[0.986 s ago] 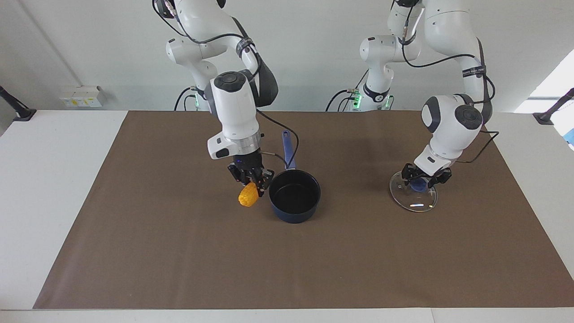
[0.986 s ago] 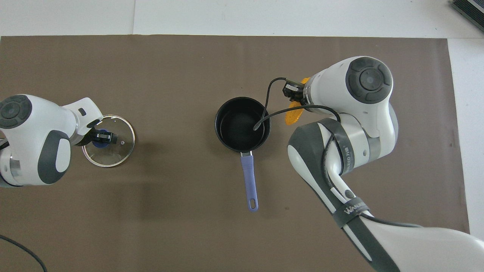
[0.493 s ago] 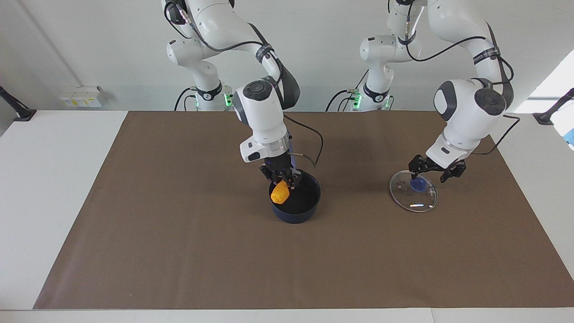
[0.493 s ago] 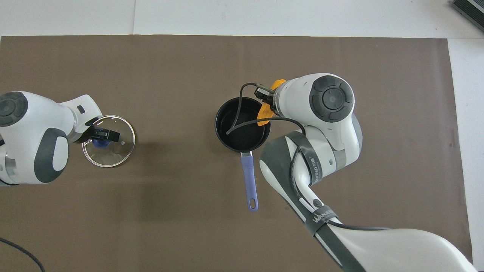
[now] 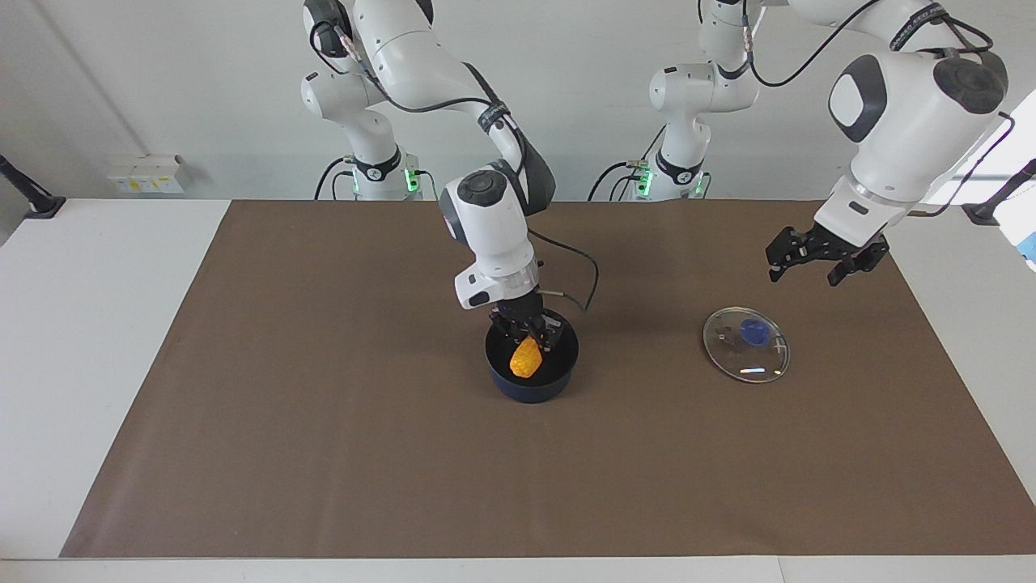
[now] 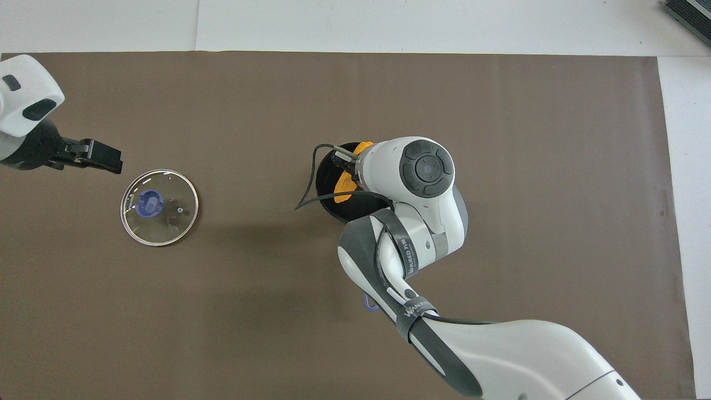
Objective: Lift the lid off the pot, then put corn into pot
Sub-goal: 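Lower the corn into the saucepan and open the right gripper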
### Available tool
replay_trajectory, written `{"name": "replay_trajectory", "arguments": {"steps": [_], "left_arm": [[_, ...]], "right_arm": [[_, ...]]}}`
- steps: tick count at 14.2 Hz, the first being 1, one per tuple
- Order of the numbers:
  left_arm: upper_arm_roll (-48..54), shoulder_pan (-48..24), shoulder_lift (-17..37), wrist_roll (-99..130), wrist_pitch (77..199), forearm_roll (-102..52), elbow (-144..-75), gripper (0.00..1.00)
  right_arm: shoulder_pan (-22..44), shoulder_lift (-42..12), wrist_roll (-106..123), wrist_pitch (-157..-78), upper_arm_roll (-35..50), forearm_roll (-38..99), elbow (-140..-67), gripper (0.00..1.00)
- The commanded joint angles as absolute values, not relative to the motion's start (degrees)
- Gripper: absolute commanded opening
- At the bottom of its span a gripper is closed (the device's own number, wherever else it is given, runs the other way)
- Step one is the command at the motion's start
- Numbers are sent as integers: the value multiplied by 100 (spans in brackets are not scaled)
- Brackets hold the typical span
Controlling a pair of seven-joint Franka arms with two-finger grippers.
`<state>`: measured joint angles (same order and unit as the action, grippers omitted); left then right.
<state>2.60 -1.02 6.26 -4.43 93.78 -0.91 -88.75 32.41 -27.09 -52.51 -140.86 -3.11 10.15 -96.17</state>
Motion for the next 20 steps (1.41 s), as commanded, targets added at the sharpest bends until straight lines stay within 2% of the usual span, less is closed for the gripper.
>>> {"name": "replay_trajectory", "arguments": {"steps": [1, 3, 4, 6, 9, 10, 13, 14, 17, 20], "left_arm": [[167, -53, 520, -597, 8834, -132, -8552, 100], [150, -44, 404, -615, 8632, -106, -8552, 100], [158, -53, 352, -641, 8640, -132, -8569, 100], [167, -35, 106, -738, 8718, -149, -8815, 100], [150, -35, 88, -738, 8728, -149, -8833, 100], [158, -35, 88, -703, 8719, -149, -8833, 100], [158, -44, 114, -659, 8684, -141, -8780, 100], [158, -35, 114, -659, 8684, -132, -8780, 100], [150, -35, 114, -659, 8684, -132, -8780, 100], [158, -44, 114, -659, 8684, -132, -8780, 100]], "right_arm": [[3173, -2725, -5168, -14194, -281, 1169, -9624, 0], [3252, -2725, -5168, -14186, -281, 1169, -9668, 0], [3269, -2725, -5177, -14168, -281, 1178, -9677, 5], [3278, -2664, -5142, -14133, -281, 1169, -9851, 5], [3270, -2602, -4861, -14106, -281, 1169, -10010, 8], [3270, -2602, -4869, -14115, -281, 1169, -10011, 17], [3270, -2619, -4869, -14194, -281, 1169, -9976, 68], [3261, -2628, -4869, -14203, -281, 1169, -9967, 82], [3252, -2637, -4878, -14203, -281, 1169, -9932, 84], [3208, -2672, -4896, -14203, -281, 1160, -9730, 100]]}}
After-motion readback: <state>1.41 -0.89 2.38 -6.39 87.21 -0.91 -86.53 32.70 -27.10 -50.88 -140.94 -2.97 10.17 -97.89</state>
